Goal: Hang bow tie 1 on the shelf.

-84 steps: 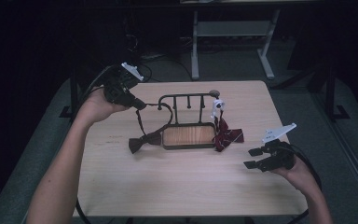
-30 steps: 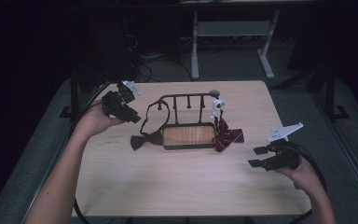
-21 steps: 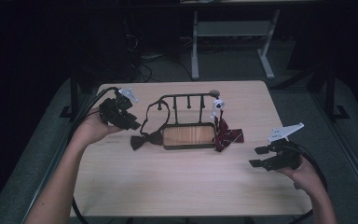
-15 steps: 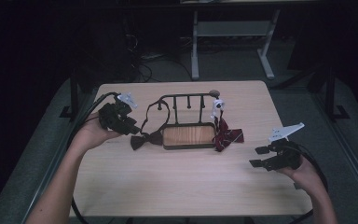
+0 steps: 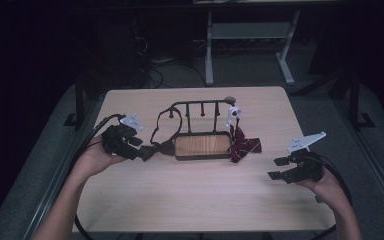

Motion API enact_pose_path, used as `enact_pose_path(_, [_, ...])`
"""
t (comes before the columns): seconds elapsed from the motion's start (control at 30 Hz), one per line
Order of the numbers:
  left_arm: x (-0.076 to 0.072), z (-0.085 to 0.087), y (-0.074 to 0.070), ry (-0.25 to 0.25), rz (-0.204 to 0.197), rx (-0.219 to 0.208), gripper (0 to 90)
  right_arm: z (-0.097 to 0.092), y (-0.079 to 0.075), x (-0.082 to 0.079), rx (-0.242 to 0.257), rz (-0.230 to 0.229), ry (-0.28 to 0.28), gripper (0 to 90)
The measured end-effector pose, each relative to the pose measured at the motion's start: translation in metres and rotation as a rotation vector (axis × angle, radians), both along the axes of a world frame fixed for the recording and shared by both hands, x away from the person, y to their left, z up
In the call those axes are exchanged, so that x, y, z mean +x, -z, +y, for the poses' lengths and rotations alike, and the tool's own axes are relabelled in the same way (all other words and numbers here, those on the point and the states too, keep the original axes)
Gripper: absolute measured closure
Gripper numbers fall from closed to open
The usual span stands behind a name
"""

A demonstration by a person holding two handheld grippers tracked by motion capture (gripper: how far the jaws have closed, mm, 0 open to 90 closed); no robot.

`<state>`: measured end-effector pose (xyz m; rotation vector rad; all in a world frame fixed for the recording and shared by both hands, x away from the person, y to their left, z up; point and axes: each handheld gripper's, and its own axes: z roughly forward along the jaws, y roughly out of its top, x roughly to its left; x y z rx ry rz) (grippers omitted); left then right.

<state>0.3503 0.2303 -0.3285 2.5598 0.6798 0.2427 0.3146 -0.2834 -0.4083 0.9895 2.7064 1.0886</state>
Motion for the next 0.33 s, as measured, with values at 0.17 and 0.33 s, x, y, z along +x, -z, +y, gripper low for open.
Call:
enact_pose_path(0.17, [-0.007, 0.004, 0.012, 0.001, 0.014, -0.008, 50.1, 0.001, 0.000, -0.001, 0.000, 0.009, 0.005, 37.3])
enact_pose_path(0.33, [-0.013, 0.010, 0.023, -0.004, 0.021, -0.008, 48.5, 0.002, 0.001, 0.000, 0.001, 0.009, 0.004, 37.3])
